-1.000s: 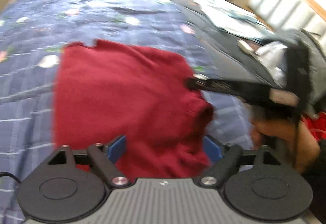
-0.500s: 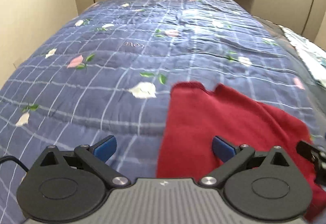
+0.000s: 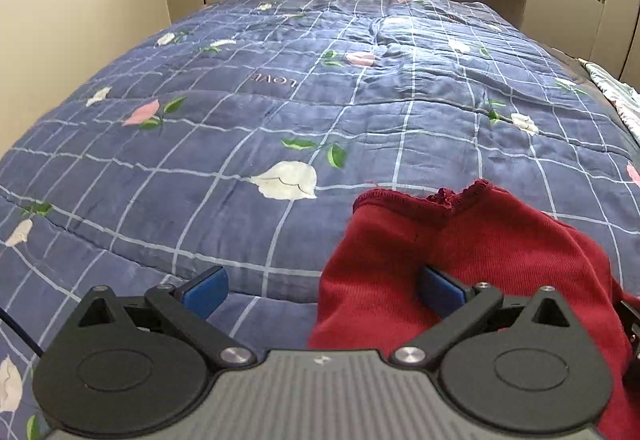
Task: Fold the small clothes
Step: 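Lay the fold down and open both tools, then press and smooth the folded red sweatshirt with both open tools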
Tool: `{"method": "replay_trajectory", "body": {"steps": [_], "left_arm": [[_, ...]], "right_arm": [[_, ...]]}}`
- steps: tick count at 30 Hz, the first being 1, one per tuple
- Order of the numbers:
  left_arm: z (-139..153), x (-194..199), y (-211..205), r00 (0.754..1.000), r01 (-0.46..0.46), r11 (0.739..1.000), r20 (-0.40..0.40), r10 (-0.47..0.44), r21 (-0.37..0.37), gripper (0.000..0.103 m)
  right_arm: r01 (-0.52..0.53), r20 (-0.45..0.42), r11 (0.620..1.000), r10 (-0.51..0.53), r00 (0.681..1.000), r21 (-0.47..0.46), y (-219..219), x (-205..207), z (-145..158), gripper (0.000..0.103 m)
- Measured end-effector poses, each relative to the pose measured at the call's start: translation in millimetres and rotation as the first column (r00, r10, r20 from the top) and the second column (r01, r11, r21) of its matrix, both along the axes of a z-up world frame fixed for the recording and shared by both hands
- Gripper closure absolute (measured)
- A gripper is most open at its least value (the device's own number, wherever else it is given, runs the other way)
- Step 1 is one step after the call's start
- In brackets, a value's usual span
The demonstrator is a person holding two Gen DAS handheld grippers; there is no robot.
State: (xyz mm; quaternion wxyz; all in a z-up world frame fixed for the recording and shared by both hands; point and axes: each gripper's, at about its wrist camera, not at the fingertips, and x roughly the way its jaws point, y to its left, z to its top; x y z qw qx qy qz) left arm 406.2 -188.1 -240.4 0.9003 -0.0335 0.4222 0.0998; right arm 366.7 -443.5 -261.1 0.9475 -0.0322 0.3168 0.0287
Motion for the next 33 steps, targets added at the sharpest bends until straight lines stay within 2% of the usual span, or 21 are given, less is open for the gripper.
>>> {"method": "replay_trajectory", "body": {"steps": [7,13,17,23,29,33], "left_arm": [[-0.5,1.4,6.0,1.0,-0.013,0.999,-0.012,0.012,-0.047,0.0],[11.0,-0.7,3.1,0.999,0.009,1.0,-0.035,-0.009,-0.016,0.001],[21.7,-18.4,2.7,0.998,0.04,0.999,-0.041,-0.041,-0.01,0.001],[30.7,-64.1,15.9,0.999,0.042,0.992,0.031,-0.039,-0.121,0.001],[16.9,-74.2,17.9,0.995,0.083,0.989,0.057,-0.076,-0.123,0.0],[17.3,-68.0,18.5,0.996,0.087,0.987,0.034,-0.083,-0.136,0.0]], "right_arm": [[0.021,-0.003,1.0,-0.021,1.0,0.006,-1.4,-9.1,12.7,0.001],[0.056,0.016,0.998,-0.056,0.998,-0.003,0.8,-47.1,38.7,0.001],[0.044,0.034,0.999,-0.044,0.998,-0.025,7.2,-74.6,46.9,0.001],[0.115,0.029,0.985,-0.113,0.993,-0.126,13.2,-98.7,29.3,0.001],[0.179,0.035,0.976,-0.176,0.984,-0.121,10.0,-100.1,9.3,0.001],[0.182,0.023,0.973,-0.181,0.983,-0.144,12.3,-98.7,15.9,0.001]]}}
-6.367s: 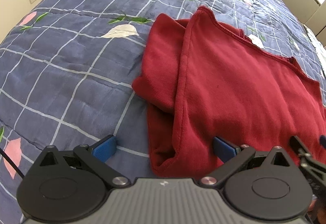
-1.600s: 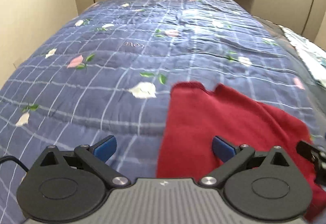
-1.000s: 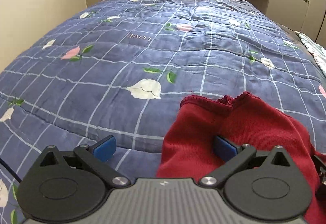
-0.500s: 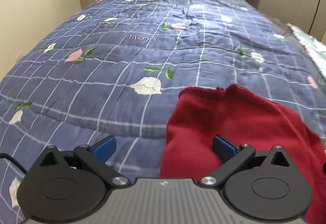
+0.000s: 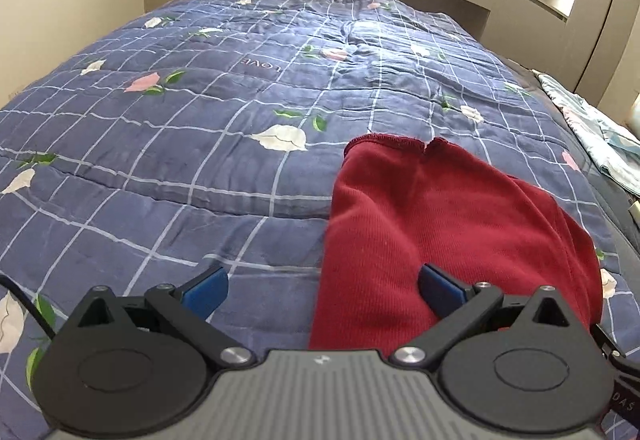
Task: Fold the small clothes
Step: 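Press and smooth the folded red sweatshirt with both open tools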
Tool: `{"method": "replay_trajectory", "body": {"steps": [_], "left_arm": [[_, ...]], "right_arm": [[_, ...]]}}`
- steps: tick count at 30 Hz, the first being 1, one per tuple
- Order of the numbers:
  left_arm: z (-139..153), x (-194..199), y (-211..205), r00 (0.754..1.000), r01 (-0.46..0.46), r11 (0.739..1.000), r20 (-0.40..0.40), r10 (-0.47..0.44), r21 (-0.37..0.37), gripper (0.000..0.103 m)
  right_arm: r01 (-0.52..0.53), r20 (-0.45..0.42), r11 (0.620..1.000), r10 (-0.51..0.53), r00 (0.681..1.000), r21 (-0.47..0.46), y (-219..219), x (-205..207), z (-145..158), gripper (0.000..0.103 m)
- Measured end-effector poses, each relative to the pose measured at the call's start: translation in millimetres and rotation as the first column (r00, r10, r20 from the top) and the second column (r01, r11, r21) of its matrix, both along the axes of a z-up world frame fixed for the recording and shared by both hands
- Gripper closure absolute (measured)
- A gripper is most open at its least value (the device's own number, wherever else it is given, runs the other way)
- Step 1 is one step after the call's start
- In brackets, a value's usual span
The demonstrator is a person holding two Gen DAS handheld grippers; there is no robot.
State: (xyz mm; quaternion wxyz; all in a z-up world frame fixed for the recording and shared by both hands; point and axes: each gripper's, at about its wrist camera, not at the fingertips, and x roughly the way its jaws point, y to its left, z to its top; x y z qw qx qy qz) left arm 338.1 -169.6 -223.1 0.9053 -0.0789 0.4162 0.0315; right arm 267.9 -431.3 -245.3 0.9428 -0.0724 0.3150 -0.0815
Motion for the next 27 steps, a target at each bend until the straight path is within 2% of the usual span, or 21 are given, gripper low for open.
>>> {"method": "replay_trajectory", "body": {"steps": [2,7,10,14,18,21,24,27], "left_arm": [[5.1,0.1,-0.4,1.0,0.012,1.0,-0.009,-0.012,0.011,0.001],[23.1,-13.9,2.3,0.998,0.062,0.997,-0.017,-0.061,0.036,0.001],[31.7,-31.4,8.4,0.995,0.099,0.995,-0.021,-0.098,0.012,0.0],[31.8,-56.8,15.2,0.988,0.143,0.989,-0.055,-0.144,-0.023,0.001],[20.7,-75.6,20.0,0.977,0.18,0.984,-0.117,-0.179,-0.009,0.0],[12.1,-82.1,24.3,0.969,0.196,0.981,-0.154,-0.193,0.005,0.0],[8.8,-82.5,28.3,0.963,0.196,0.981,-0.19,-0.194,-0.008,0.0],[8.6,-79.6,30.9,0.956,0.191,0.981,-0.222,-0.192,-0.026,0.0]], "right_arm": [[0.013,0.007,1.0,-0.013,1.0,-0.003,1.7,-3.9,8.8,0.001],[0.025,0.095,0.998,-0.031,0.995,0.058,7.4,-37.7,35.6,0.001],[-0.031,0.113,0.996,0.021,0.993,0.085,22.2,-60.5,42.4,0.001],[-0.077,0.066,0.996,0.074,0.995,0.039,46.7,-75.5,37.2,0.001],[0.015,-0.028,0.999,-0.016,0.999,-0.051,50.8,-74.3,21.6,0.001],[0.053,-0.057,0.998,-0.054,0.997,-0.021,43.8,-72.9,16.2,0.001],[0.051,-0.065,0.998,-0.053,0.996,-0.032,47.3,-71.0,14.1,0.001],[0.076,-0.08,0.997,-0.075,0.994,0.008,43.7,-69.3,9.4,0.001]]}}
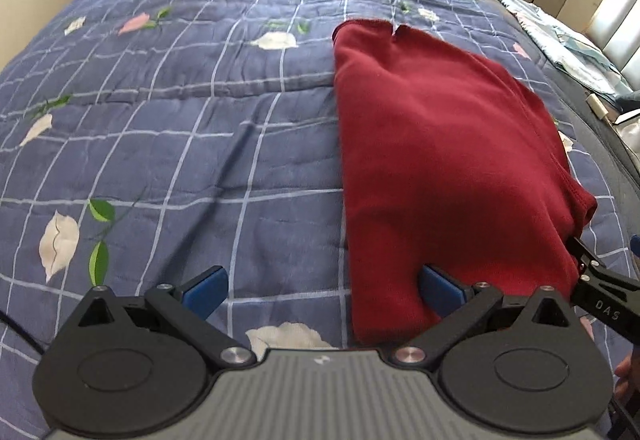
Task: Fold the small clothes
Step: 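Press and smooth the folded red sweatshirt with both open tools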
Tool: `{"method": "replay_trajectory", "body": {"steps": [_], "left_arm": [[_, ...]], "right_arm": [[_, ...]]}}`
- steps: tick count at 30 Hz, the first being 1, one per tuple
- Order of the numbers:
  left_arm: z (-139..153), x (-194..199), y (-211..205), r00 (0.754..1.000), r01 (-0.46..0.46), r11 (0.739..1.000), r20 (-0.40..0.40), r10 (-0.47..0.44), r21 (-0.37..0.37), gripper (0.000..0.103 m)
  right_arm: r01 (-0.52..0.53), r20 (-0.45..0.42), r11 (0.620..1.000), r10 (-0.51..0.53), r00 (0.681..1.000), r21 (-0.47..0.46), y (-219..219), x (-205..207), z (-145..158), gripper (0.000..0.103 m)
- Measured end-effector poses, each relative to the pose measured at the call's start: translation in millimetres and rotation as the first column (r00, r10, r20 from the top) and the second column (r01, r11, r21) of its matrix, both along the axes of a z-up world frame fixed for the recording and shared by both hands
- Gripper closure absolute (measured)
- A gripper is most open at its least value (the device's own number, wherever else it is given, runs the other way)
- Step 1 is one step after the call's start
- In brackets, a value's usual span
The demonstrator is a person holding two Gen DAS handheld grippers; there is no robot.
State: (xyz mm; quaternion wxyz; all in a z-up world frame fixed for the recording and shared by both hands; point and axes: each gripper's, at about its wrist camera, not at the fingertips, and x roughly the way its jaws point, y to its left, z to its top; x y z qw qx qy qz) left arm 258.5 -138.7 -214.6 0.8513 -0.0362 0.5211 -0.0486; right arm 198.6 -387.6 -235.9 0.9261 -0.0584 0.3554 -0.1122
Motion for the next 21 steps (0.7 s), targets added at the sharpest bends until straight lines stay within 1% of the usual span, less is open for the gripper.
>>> {"method": "replay_trajectory", "body": {"steps": [3,6,8,11,15,18,19,21], "left_arm": [[0.5,1.8,-0.2,1.0,0.009,1.0,-0.02,-0.009,0.004,0.0],[1.8,3.8,-1.6,0.999,0.018,1.0,-0.032,-0.018,0.011,0.0],[3.4,2.8,-1.0,0.999,0.022,1.0,-0.04,-0.021,0.016,0.0],[4.5,-0.3,0.6,0.998,0.025,1.0,-0.054,-0.024,0.018,0.0],[2.2,-5.7,3.8,0.997,0.03,0.999,-0.068,-0.029,0.017,0.0],[0.4,-6.4,6.7,0.997,0.017,1.0,-0.079,-0.017,0.003,0.0],[0.0,-6.1,7.3,0.996,0.013,1.0,-0.083,-0.013,0.0,0.0],[-0.8,-5.4,7.4,0.996,0.013,1.0,-0.085,-0.013,0.001,0.0]], "right_arm": [[0.028,-0.015,0.999,-0.028,1.0,0.046,-6.2,3.3,-0.4,0.001],[0.053,-0.026,0.997,-0.052,0.998,0.056,-5.4,0.2,6.7,0.001],[0.078,-0.007,0.995,-0.078,0.997,0.068,-4.1,-5.6,15.2,0.001],[0.079,0.014,0.994,-0.081,0.997,0.07,-0.4,-16.2,24.1,0.001],[0.082,-0.03,0.995,-0.081,0.996,0.051,0.5,-23.0,15.1,0.001],[0.126,-0.09,0.992,-0.123,0.988,0.031,-3.2,-21.3,4.6,0.001],[0.141,-0.109,0.989,-0.137,0.985,0.034,-5.8,-20.4,1.0,0.001],[0.162,-0.115,0.985,-0.154,0.981,0.064,-10.8,-22.2,-3.4,0.001]]}}
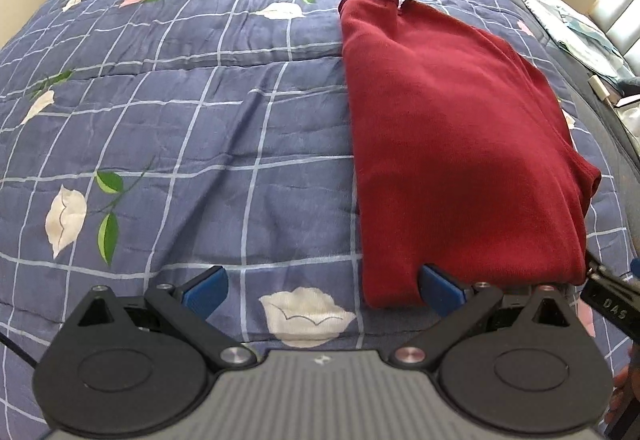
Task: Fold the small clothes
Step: 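Press and smooth the folded red sweatshirt with both open tools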
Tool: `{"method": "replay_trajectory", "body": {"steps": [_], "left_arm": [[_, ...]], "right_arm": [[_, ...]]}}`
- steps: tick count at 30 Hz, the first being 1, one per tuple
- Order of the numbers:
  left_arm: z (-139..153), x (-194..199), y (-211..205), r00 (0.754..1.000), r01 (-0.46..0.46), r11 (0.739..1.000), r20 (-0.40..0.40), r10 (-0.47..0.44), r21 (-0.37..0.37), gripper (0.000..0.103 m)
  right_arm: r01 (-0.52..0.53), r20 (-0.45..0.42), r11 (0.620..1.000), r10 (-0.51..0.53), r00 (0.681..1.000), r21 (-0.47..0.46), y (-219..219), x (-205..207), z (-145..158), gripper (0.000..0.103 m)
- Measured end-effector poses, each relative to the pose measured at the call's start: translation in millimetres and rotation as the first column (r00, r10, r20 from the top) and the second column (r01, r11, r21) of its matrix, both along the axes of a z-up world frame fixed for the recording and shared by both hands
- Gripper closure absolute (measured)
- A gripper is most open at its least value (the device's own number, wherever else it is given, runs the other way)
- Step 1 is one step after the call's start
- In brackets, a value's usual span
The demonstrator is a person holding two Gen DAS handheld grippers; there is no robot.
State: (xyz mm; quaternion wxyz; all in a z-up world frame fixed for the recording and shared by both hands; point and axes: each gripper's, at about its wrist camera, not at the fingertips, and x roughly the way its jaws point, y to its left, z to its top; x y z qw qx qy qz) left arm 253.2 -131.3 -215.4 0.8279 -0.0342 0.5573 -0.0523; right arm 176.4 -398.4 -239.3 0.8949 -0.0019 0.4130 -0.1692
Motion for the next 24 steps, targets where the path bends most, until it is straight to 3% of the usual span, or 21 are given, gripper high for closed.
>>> {"method": "replay_trajectory", "body": {"steps": [15,19,24], "left_arm": [[-3.8,1.6,2.2,1.0,-0.016,1.0,-0.026,0.015,-0.013,0.0],[-0.9,4.0,-1.7,0.999,-0.005,1.0,-0.036,0.006,0.01,0.0],[9.7,5.1,-7.8,1.0,0.02,0.999,-0.02,-0.019,0.032,0.0]], "right_arm": [[0.048,0.053,0.997,-0.052,0.997,0.061,-7.1,-11.1,-13.4,0.001],[0.028,0.028,0.996,-0.03,0.999,0.086,-14.1,-8.3,-6.4,0.001],[0.015,0.085,0.992,-0.026,0.996,0.127,-29.8,-16.7,10.4,0.001]]}}
